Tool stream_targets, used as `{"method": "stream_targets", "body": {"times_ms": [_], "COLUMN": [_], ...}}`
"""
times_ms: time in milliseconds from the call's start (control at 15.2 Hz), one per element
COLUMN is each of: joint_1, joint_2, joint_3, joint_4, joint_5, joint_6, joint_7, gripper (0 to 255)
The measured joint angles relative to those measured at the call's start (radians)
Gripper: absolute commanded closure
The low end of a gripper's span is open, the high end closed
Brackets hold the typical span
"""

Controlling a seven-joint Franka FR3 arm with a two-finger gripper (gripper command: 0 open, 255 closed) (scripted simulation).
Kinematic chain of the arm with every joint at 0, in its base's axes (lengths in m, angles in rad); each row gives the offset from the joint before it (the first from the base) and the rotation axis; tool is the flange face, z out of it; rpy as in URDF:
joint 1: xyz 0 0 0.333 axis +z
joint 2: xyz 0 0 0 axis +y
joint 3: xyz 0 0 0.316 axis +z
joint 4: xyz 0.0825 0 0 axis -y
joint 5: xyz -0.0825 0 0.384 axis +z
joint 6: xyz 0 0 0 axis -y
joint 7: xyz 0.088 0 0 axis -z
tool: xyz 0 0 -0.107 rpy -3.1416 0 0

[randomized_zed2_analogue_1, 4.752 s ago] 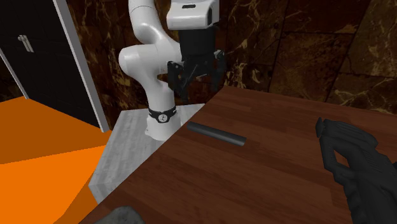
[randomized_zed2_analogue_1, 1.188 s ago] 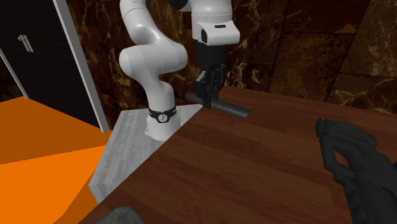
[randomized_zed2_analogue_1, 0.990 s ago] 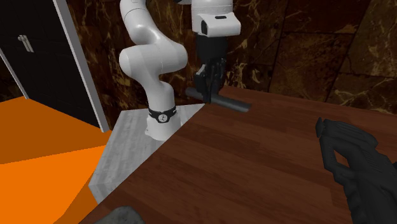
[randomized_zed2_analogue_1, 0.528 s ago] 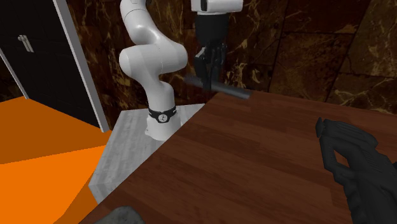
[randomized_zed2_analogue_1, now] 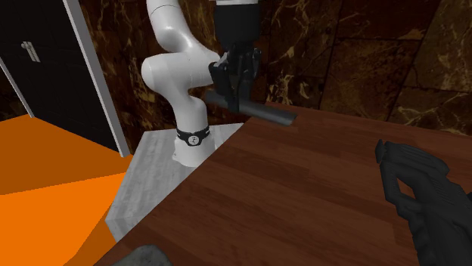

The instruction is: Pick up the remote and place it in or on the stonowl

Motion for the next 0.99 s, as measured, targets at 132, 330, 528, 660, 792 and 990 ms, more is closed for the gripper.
{"method": "stream_targets", "body": {"times_ms": [132,330,528,660,792,990], "joint_1": [-0.017,-0.041,-0.060,-0.069,-0.081,-0.090], "joint_2": [0.041,0.143,0.233,0.295,0.349,0.453], "joint_3": [-0.032,-0.086,-0.135,-0.166,-0.200,-0.241], "joint_4": [0.027,0.087,0.157,0.212,0.264,0.361], "joint_5": [-0.023,-0.055,-0.076,-0.084,-0.091,-0.085], "joint_6": [0.012,0.051,0.070,0.077,0.077,0.082], "joint_7": [-0.036,-0.100,-0.159,-0.198,-0.242,-0.299], "gripper": [255,255,255,255,255,255]}}
